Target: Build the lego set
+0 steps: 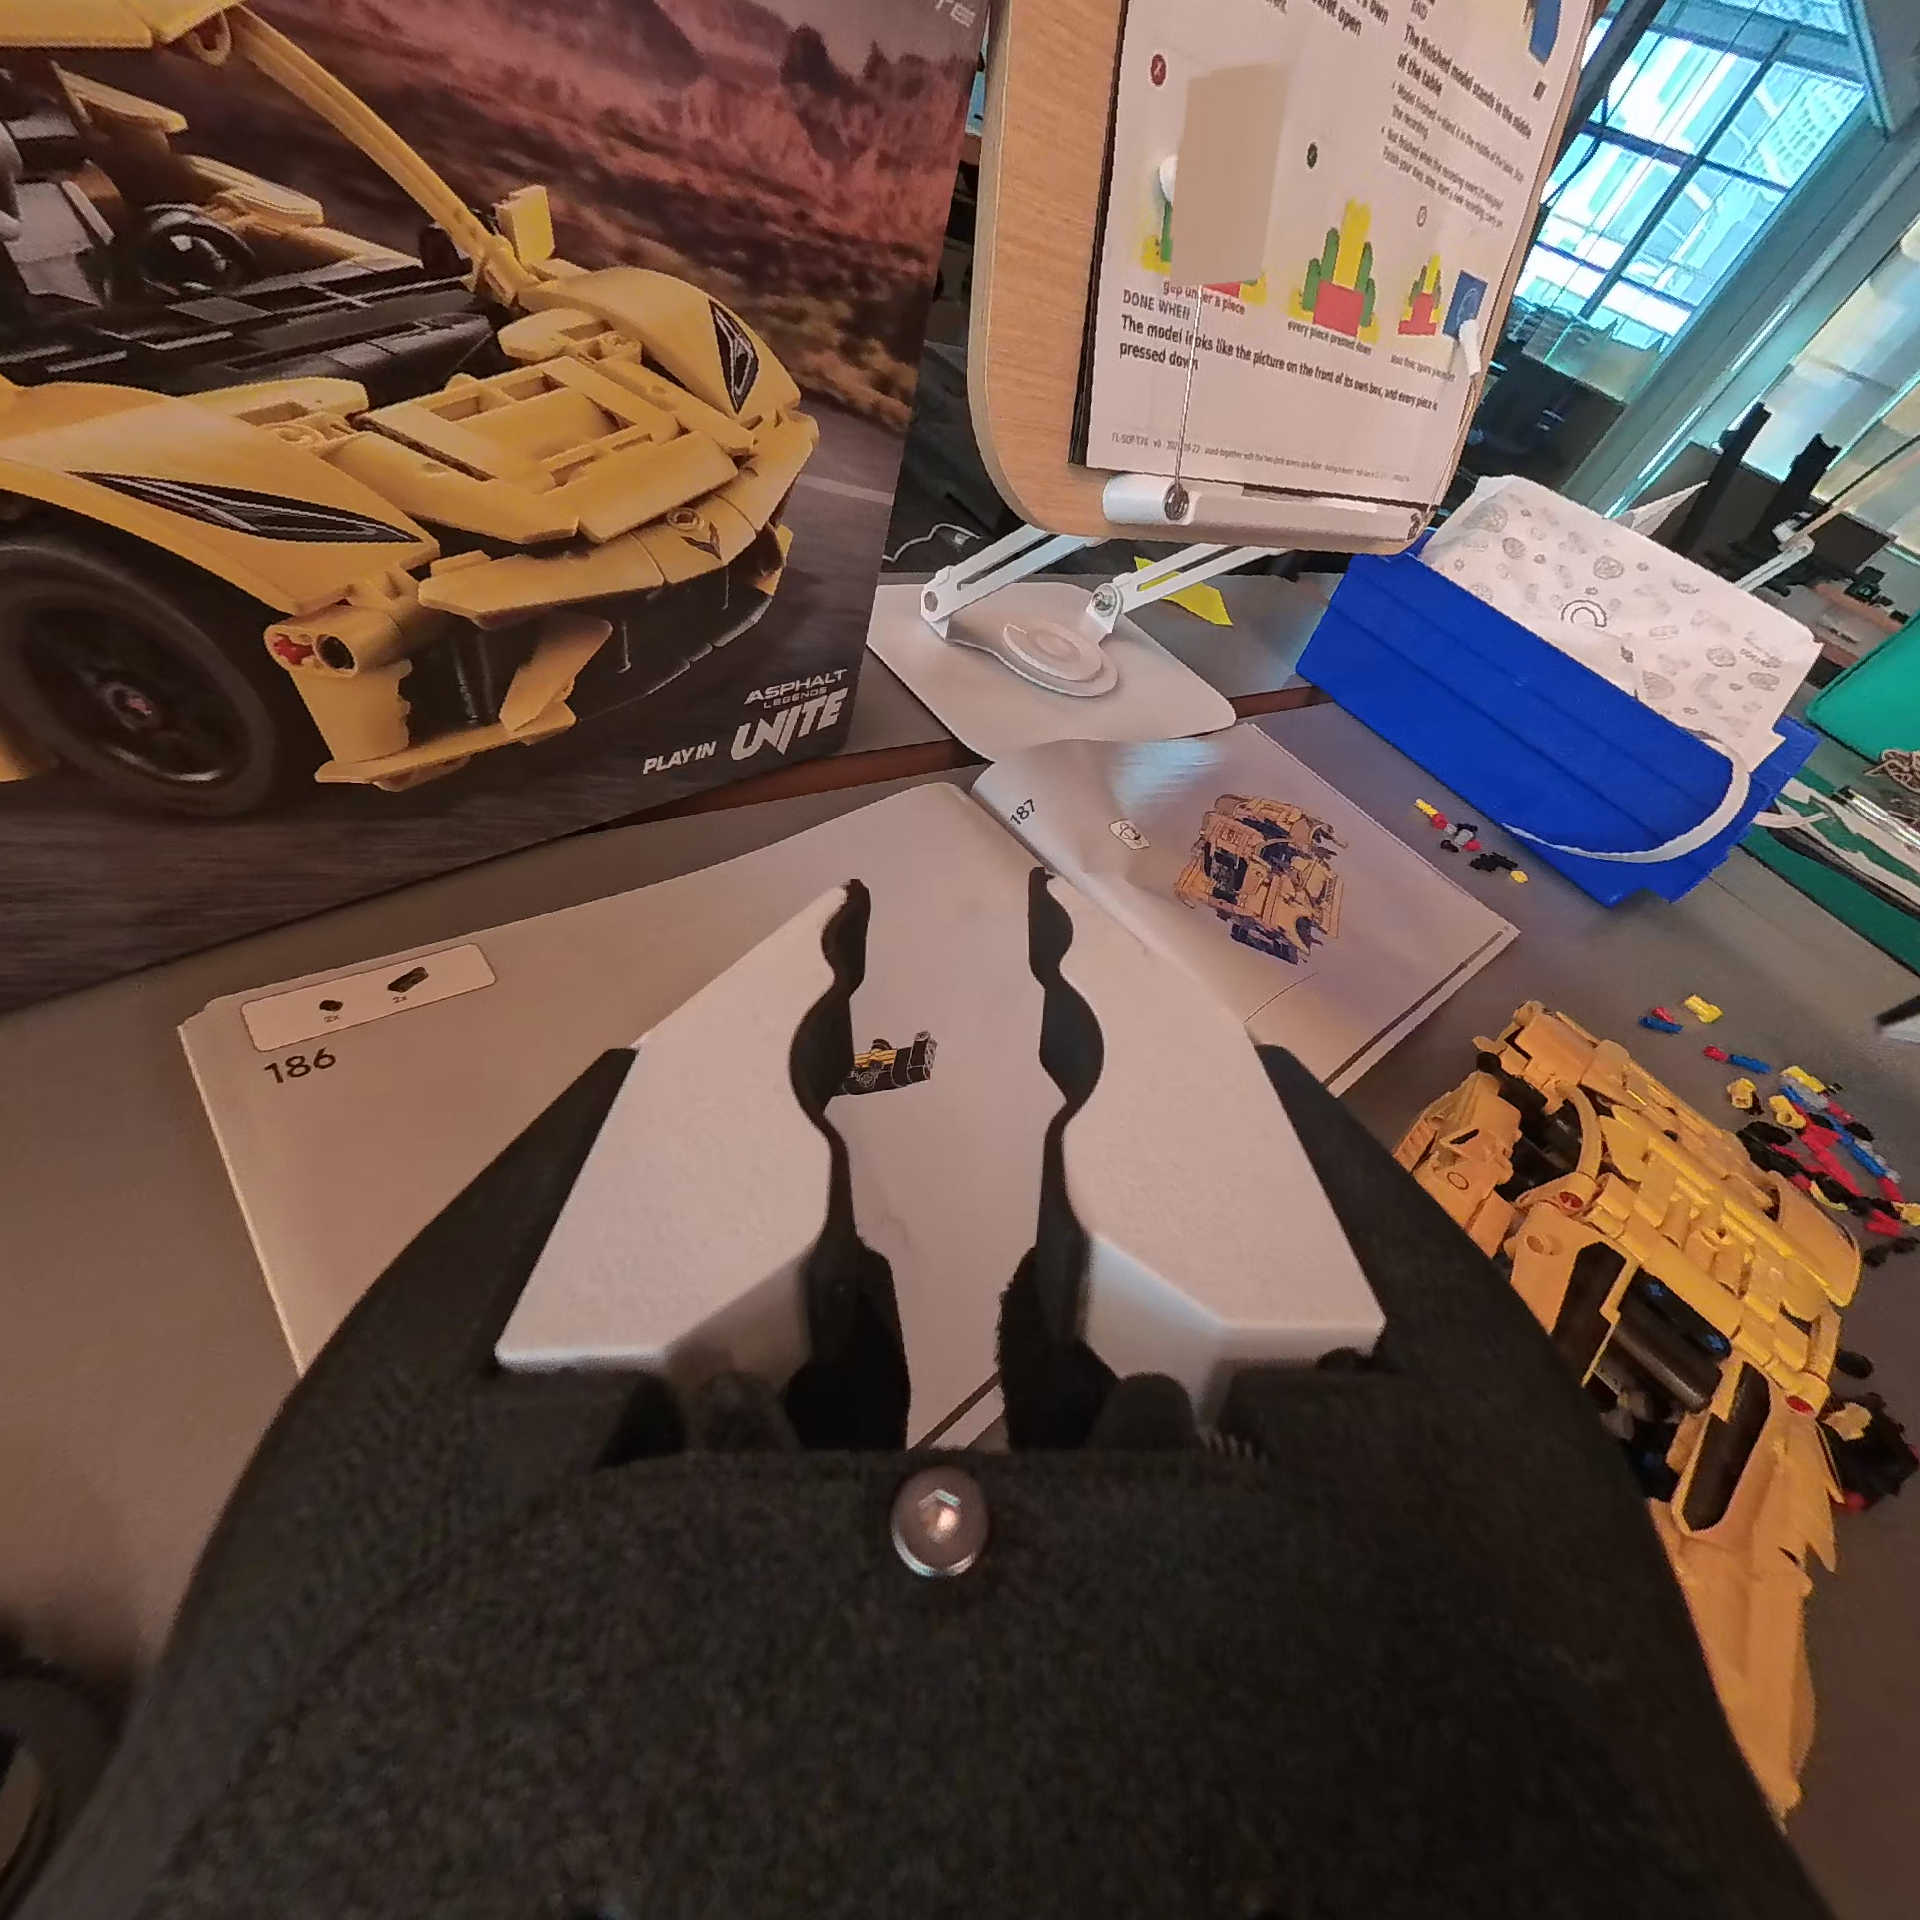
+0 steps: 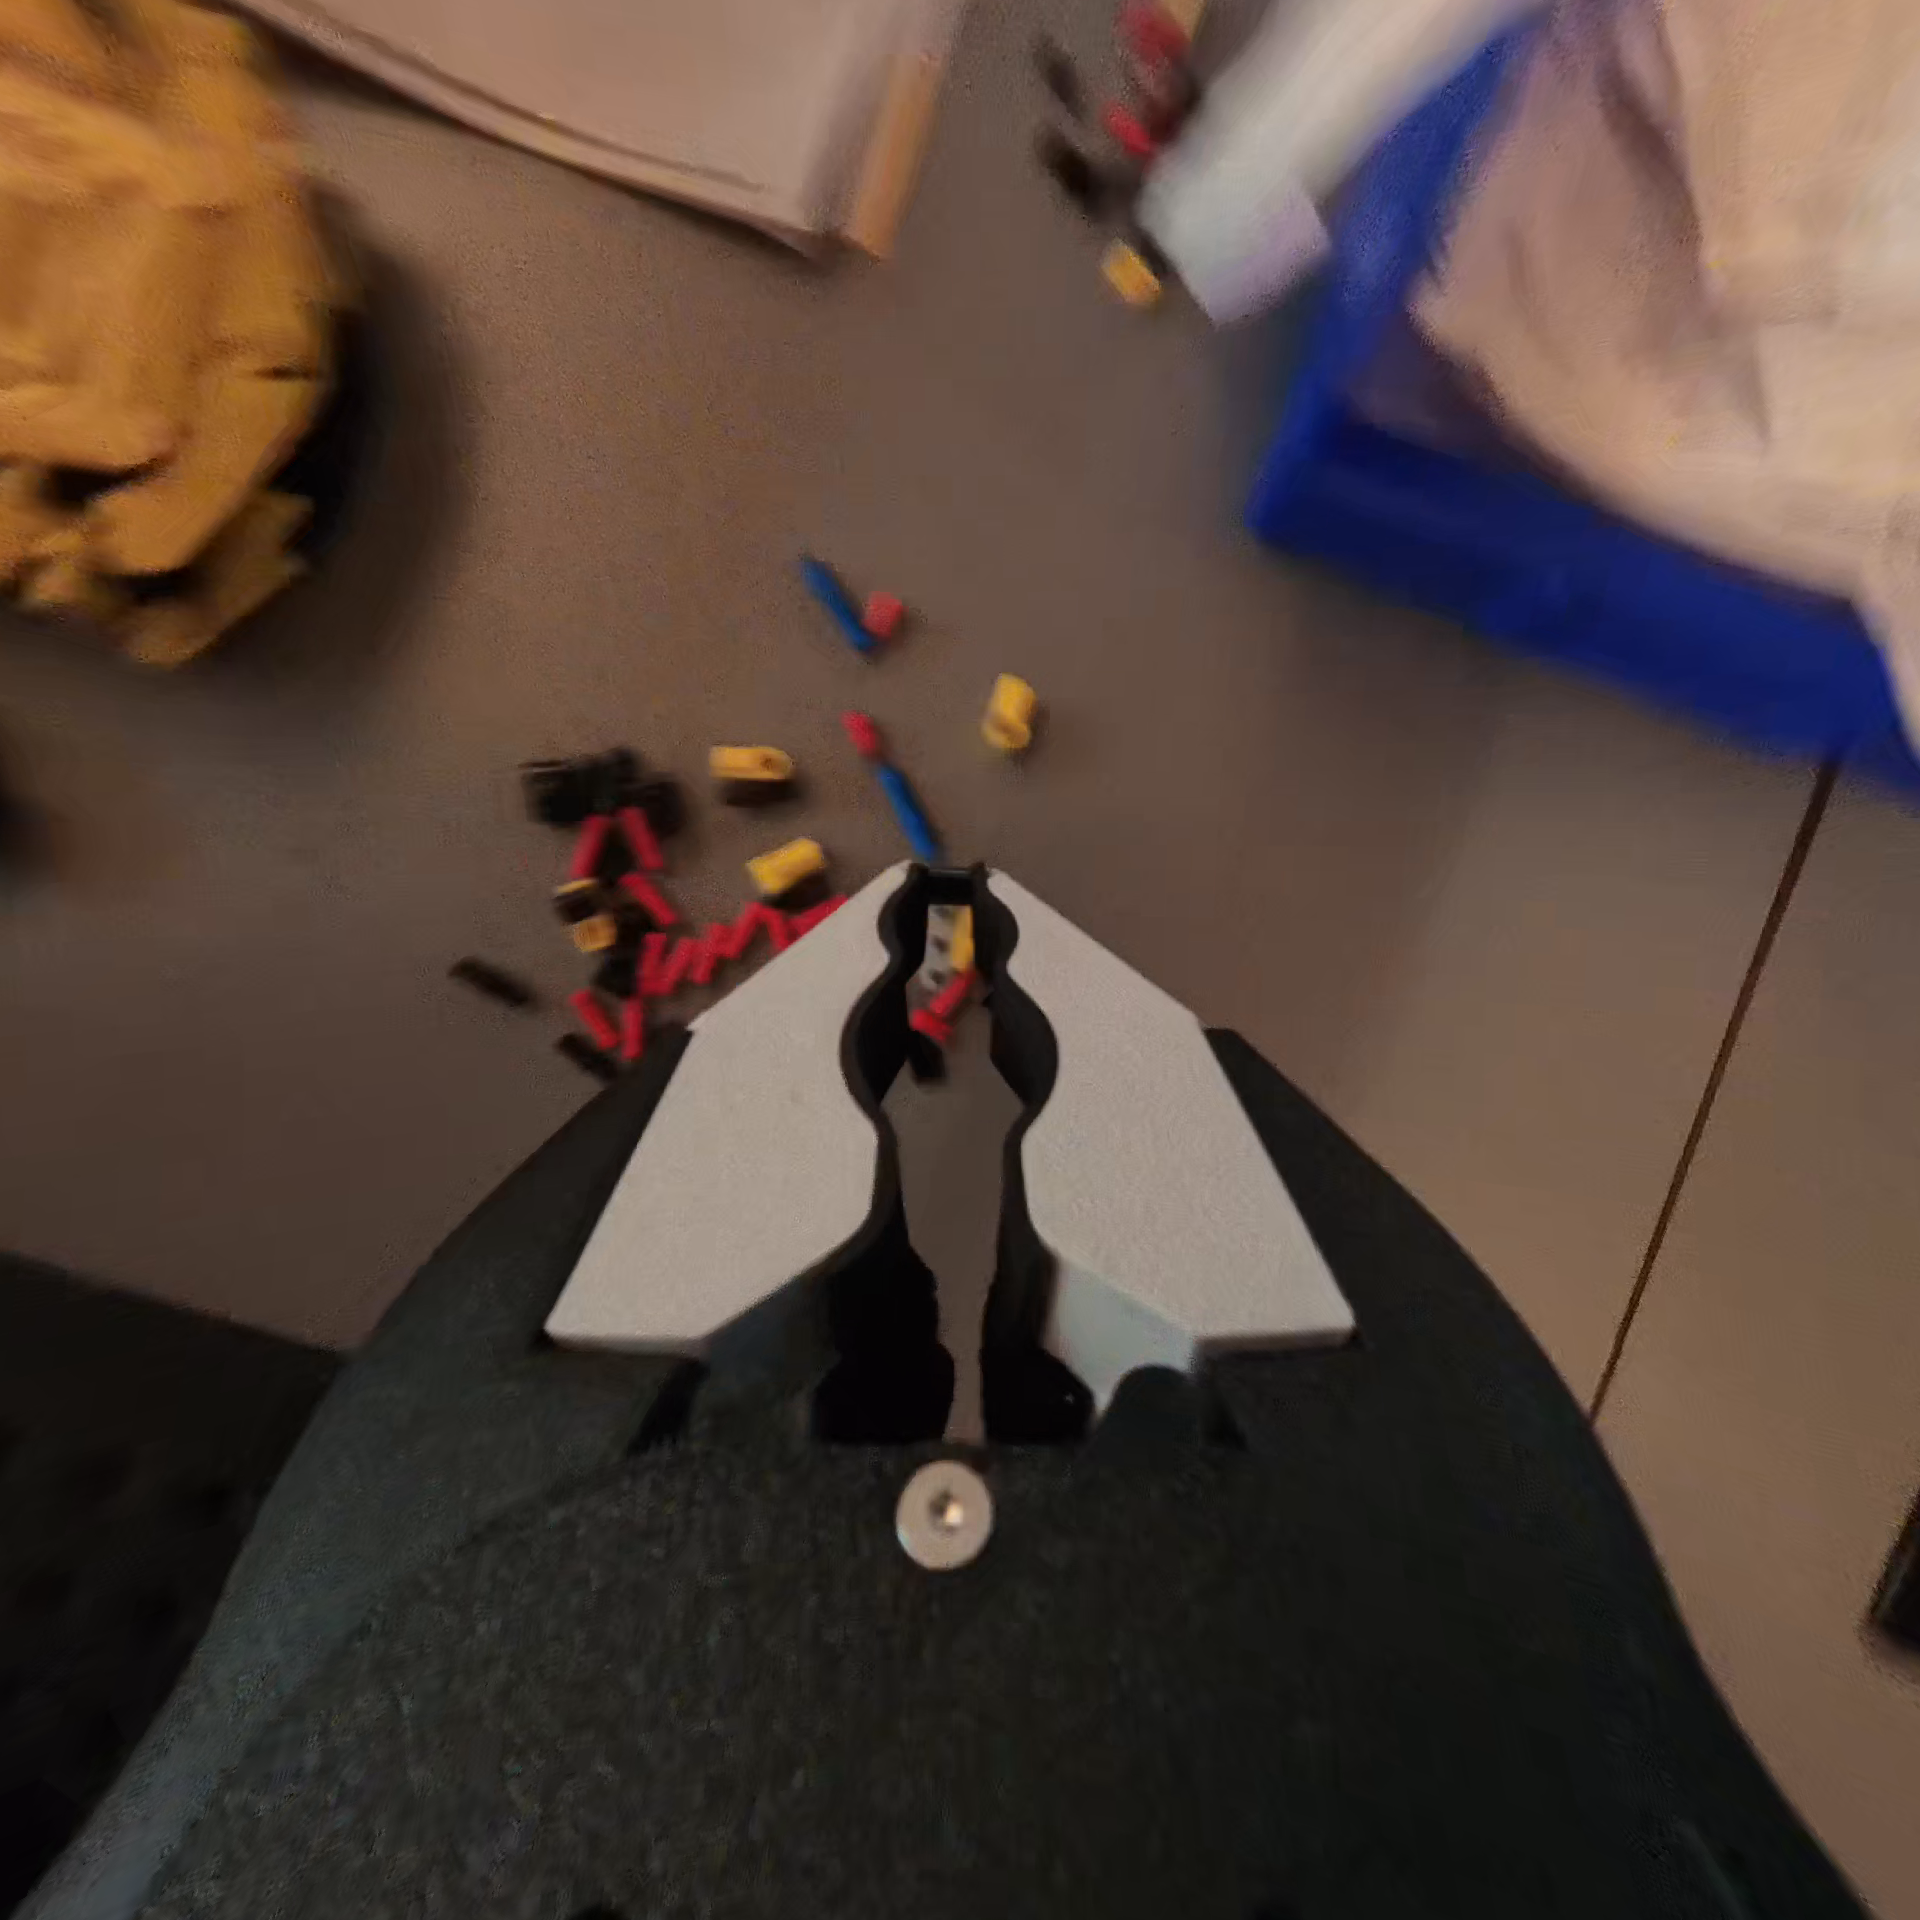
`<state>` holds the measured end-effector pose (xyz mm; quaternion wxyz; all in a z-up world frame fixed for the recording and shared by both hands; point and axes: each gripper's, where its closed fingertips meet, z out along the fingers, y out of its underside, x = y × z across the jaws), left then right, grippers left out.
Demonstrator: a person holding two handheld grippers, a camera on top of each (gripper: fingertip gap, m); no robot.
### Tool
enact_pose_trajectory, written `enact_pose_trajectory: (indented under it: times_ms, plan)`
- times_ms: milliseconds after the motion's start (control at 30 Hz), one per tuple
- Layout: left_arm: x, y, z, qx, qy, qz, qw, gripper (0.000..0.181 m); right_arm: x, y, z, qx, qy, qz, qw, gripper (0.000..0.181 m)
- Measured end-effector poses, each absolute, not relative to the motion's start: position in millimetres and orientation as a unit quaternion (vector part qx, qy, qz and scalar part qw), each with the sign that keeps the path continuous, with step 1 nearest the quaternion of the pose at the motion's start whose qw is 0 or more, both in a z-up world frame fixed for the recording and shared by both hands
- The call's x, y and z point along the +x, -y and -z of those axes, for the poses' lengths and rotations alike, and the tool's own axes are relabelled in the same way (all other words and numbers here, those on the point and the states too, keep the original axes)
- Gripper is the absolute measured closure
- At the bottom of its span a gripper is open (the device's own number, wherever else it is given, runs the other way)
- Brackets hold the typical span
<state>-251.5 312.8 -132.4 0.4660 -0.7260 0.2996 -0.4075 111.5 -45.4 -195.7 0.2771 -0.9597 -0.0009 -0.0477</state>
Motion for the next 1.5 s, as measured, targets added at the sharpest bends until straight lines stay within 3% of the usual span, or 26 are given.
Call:
enact_pose_trajectory:
  times_ms: [200, 533, 700, 867, 1100, 1500]
  plan:
    - [-248.8, -310.8, 133.2, -0.725, -0.305, 0.406, 0.465, 0.151, -9.3, 38.6, 195.4, -0.888, 0.309, 0.039, 0.338, 0.175]
    - [-250.7, -311.5, 131.9, -0.724, -0.302, 0.408, 0.466, 0.151, -102.2, 62.0, 246.0, -0.878, 0.383, -0.090, 0.271, 0.174]
    - [-250.6, -310.9, 131.7, -0.725, -0.303, 0.409, 0.465, 0.151, -103.4, 62.2, 246.8, -0.883, 0.367, -0.108, 0.271, 0.173]
    - [-249.1, -308.6, 128.5, -0.720, -0.296, 0.428, 0.459, 0.151, -93.0, 68.6, 230.3, -0.893, 0.307, -0.170, 0.281, 0.150]
    - [-247.9, -309.3, 133.4, -0.725, -0.300, 0.421, 0.455, 0.151, 22.7, 67.7, 216.8, -0.930, 0.166, -0.032, 0.326, 0.154]
    - [-247.7, -309.5, 136.6, -0.729, -0.307, 0.410, 0.455, 0.151, 33.1, 64.4, 237.5, -0.940, 0.156, 0.028, 0.301, 0.168]
